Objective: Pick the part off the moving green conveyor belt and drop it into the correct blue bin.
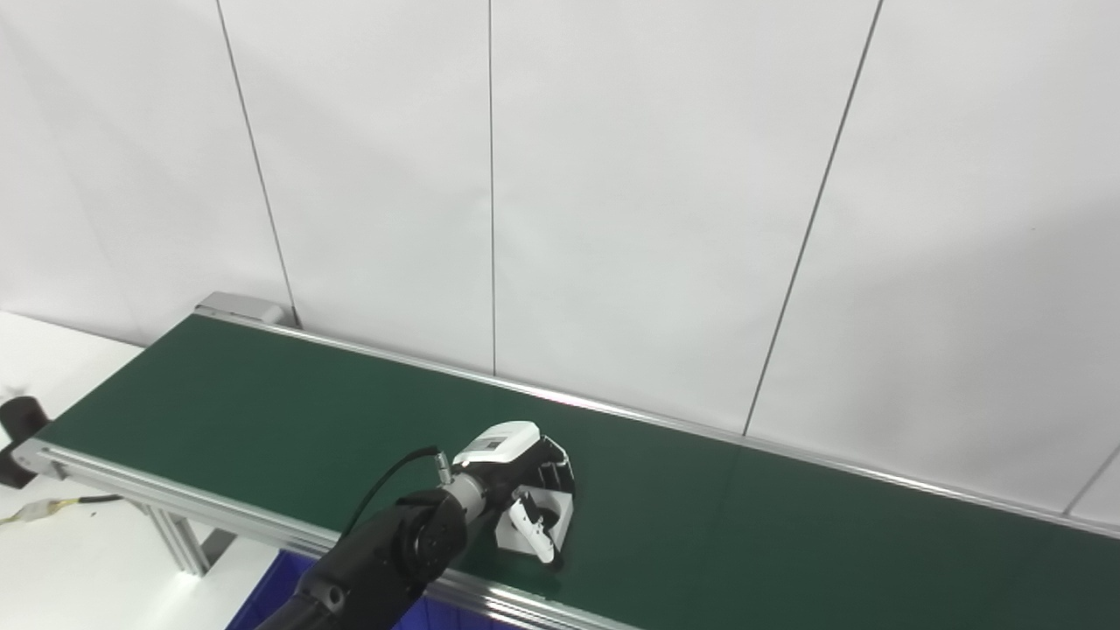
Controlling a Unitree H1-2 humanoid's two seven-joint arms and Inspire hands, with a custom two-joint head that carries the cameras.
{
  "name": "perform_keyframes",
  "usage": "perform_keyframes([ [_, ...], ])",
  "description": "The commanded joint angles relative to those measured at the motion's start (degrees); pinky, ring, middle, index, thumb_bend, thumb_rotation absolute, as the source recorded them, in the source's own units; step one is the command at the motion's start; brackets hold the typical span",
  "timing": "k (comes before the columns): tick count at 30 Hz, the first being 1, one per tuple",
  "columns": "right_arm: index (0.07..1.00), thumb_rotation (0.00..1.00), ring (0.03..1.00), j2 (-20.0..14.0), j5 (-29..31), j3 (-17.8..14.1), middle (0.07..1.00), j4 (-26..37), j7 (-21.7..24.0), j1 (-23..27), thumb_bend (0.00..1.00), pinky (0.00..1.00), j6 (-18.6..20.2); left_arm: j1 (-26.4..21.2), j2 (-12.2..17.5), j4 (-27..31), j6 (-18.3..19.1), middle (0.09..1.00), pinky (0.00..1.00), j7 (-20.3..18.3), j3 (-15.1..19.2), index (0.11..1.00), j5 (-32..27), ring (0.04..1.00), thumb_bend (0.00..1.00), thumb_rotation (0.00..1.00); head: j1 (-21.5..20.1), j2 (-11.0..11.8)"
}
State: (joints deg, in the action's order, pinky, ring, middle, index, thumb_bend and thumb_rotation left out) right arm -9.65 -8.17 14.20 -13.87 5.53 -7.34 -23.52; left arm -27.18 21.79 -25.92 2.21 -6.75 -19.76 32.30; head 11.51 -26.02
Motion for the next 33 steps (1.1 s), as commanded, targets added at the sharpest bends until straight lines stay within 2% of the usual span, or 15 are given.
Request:
perform_keyframes([
  [1, 0.881, 0.51, 0.777, 0.3, 0.4, -0.3, 0.819, 1.2, 0.1, 0.3, 0.69, 0.68, -3.3, 0.4, 1.6, 2.7, 0.5, 0.491, 0.49, -0.7, 1.2, 0.487, -0.7, 0.46, 0.5, 0.0, -0.1, -0.1],
  [4, 0.882, 0.51, 0.78, 0.3, 0.4, -0.3, 0.821, 1.1, 0.1, 0.4, 0.69, 0.68, -3.3, 1.6, 1.7, 6.7, 0.8, 0.488, 0.49, -1.0, 2.2, 0.49, -0.5, 0.458, 0.5, 0.0, -0.3, -0.1],
  [9, 0.878, 0.5, 0.777, 0.4, 0.5, -0.2, 0.818, 0.9, 0.1, 0.5, 0.68, 0.68, -3.3, 3.9, 1.4, 14.2, 2.0, 0.482, 0.44, -1.8, 4.3, 0.502, -0.9, 0.422, 0.5, 0.0, -0.6, -0.1],
  [14, 0.88, 0.49, 0.774, 0.4, 0.7, -0.4, 0.818, 0.8, 0.2, 0.6, 0.67, 0.68, -3.3, 6.8, 0.5, 21.6, 3.3, 0.476, 0.45, -2.7, 7.1, 0.508, -3.0, 0.428, 0.5, 0.0, -0.6, -0.2],
  [16, 0.877, 0.49, 0.768, 0.5, 0.7, -0.5, 0.813, 0.7, 0.0, 0.7, 0.68, 0.67, -3.3, 8.3, -0.2, 25.0, 3.9, 0.462, 0.36, -3.1, 8.4, 0.523, -4.7, 0.385, 0.5, 0.0, -0.6, -0.3],
  [20, 0.877, 0.5, 0.769, 0.4, 0.5, -0.7, 0.815, 0.9, 0.2, 0.7, 0.68, 0.67, -3.2, 10.6, -1.0, 30.6, 5.4, 0.457, 0.31, -3.9, 9.4, 0.527, -5.4, 0.367, 0.5, 0.0, -0.7, -0.3],
  [24, 0.878, 0.5, 0.769, 0.4, 0.3, -0.9, 0.818, 0.9, 0.2, 0.7, 0.67, 0.67, -3.0, 12.0, -1.0, 33.8, 4.8, 0.442, 0.27, -4.0, 9.9, 0.522, -5.8, 0.364, 0.5, 0.0, -0.6, -0.5],
  [31, 0.879, 0.48, 0.77, 0.4, 0.2, -1.1, 0.816, 1.0, 0.2, 0.7, 0.66, 0.68, -3.1, 14.2, -0.7, 38.3, 4.1, 0.439, 0.28, -4.3, 10.9, 0.517, -5.7, 0.372, 0.5, 0.0, -0.8, -1.0],
  [33, 0.878, 0.48, 0.769, 0.5, 0.4, -1.2, 0.816, 1.2, 0.3, 0.6, 0.66, 0.68, -3.0, 15.3, -0.6, 40.2, 4.0, 0.434, 0.28, -4.4, 11.2, 0.514, -6.0, 0.379, 0.5, 0.0, -1.1, -1.7],
])
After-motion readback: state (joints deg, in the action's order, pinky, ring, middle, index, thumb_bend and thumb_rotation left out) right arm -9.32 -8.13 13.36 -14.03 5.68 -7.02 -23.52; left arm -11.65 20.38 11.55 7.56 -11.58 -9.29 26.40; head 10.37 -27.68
